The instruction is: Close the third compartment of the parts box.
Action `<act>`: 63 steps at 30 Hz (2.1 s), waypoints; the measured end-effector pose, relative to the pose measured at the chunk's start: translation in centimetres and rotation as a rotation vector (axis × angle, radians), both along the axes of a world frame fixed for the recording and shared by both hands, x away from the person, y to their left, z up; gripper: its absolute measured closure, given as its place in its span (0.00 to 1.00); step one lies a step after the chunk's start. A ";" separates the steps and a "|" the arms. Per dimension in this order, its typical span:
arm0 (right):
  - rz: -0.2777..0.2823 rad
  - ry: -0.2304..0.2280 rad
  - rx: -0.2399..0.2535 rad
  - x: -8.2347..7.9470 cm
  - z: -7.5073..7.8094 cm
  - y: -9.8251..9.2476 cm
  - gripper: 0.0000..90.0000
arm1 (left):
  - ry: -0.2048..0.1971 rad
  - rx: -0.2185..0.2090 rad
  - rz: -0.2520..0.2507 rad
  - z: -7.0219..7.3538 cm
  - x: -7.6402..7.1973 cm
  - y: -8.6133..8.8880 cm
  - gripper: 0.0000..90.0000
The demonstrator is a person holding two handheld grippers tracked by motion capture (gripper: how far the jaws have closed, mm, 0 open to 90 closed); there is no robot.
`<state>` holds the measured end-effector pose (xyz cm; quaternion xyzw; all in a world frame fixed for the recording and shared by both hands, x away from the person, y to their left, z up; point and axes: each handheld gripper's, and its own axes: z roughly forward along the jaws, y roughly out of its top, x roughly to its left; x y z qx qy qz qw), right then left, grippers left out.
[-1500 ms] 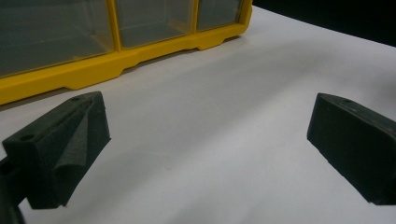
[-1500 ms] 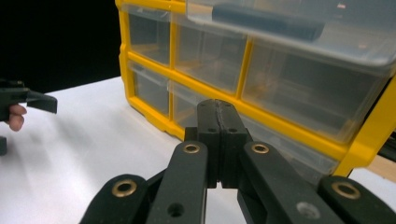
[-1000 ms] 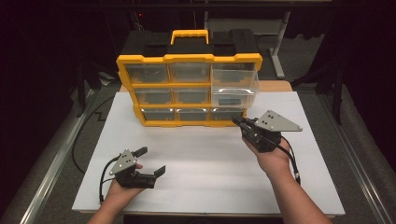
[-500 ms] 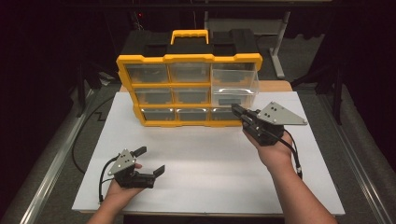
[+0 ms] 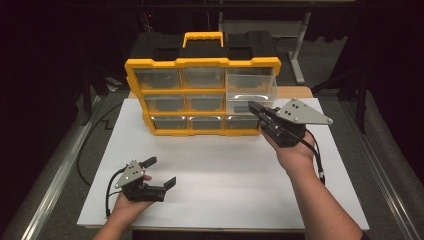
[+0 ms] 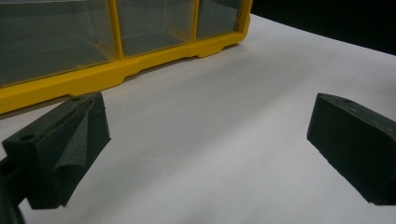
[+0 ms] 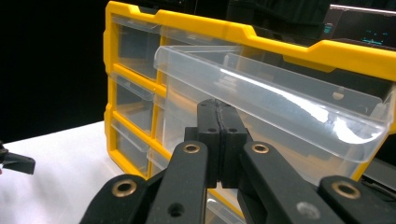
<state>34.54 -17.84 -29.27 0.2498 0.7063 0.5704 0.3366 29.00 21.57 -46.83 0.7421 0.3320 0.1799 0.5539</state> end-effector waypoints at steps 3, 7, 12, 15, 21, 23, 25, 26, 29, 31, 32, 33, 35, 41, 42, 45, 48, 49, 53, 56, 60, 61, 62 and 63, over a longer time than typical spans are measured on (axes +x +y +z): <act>-0.007 0.005 -0.005 0.4 0.1 0.1 1.00 | -0.001 0.000 -0.001 0.0 0.0 0.0 0.01; -0.005 0.006 -0.004 0.7 0.1 0.1 1.00 | -0.001 -0.002 0.000 0.0 0.0 0.0 0.01; -0.010 -0.002 -0.009 0.8 0.4 0.1 1.00 | -0.002 0.000 -0.002 0.0 0.0 0.0 0.01; -0.014 0.001 -0.011 1.0 0.5 0.1 1.00 | -0.003 -0.002 -0.002 0.0 0.0 0.0 0.01; -0.026 0.003 -0.012 1.6 0.6 0.2 1.00 | -0.003 -0.003 -0.001 0.1 0.0 0.0 0.01; -0.030 0.005 -0.012 1.8 0.6 0.1 1.00 | -0.004 -0.002 -0.002 0.1 0.0 0.1 0.01; -0.034 0.005 -0.014 2.0 0.6 0.1 1.00 | -0.003 -0.002 -0.002 0.1 -0.1 0.1 0.01; -0.039 0.005 -0.016 2.1 0.6 0.1 1.00 | -0.003 -0.003 -0.001 0.1 -0.1 0.1 0.01; -0.045 0.009 -0.019 2.5 0.6 0.0 1.00 | -0.004 -0.007 0.001 0.1 -0.1 0.1 0.01; -0.050 0.011 -0.023 2.7 0.7 -0.1 1.00 | -0.004 -0.008 0.001 0.1 -0.1 0.1 0.01; -0.051 0.011 -0.024 2.8 0.7 -0.1 1.00 | -0.005 -0.007 0.001 0.1 -0.1 0.1 0.01; -0.054 0.012 -0.025 3.0 0.7 -0.1 1.00 | -0.004 -0.007 0.001 0.1 -0.1 0.1 0.01; -0.056 0.014 -0.026 3.2 0.7 -0.1 1.00 | -0.004 -0.007 0.001 0.1 -0.1 0.1 0.01; -0.067 0.015 -0.033 3.9 0.8 0.0 1.00 | -0.004 -0.008 0.001 0.1 -0.1 0.1 0.01; -0.068 0.016 -0.033 4.0 0.8 0.0 1.00 | -0.003 -0.008 0.001 0.1 -0.1 0.1 0.01; -0.073 0.015 -0.036 4.3 0.8 0.1 1.00 | -0.003 -0.009 0.001 0.1 -0.1 0.1 0.01; -0.076 0.017 -0.039 4.6 0.9 0.1 1.00 | -0.003 -0.008 0.001 0.1 -0.1 0.1 0.01; -0.077 0.017 -0.041 4.7 0.9 0.1 1.00 | -0.003 -0.009 0.001 0.1 -0.1 0.1 0.01; -0.084 0.018 -0.047 5.2 1.0 0.2 1.00 | -0.003 -0.009 0.001 0.1 -0.1 0.1 0.01; -0.091 0.019 -0.051 5.6 1.0 0.3 1.00 | -0.003 -0.009 0.002 0.1 -0.1 0.1 0.01; -0.102 0.019 -0.055 6.1 1.1 0.4 1.00 | -0.002 -0.008 0.001 0.1 -0.1 0.1 0.01; -0.104 0.017 -0.056 6.3 1.1 0.4 1.00 | -0.002 -0.009 0.002 0.1 -0.1 0.1 0.01; -0.108 0.018 -0.055 6.4 1.1 0.5 1.00 | -0.002 -0.010 0.002 0.1 -0.1 0.1 0.01; -0.111 0.016 -0.055 6.5 1.1 0.5 1.00 | -0.002 -0.010 0.002 0.1 -0.1 0.1 0.01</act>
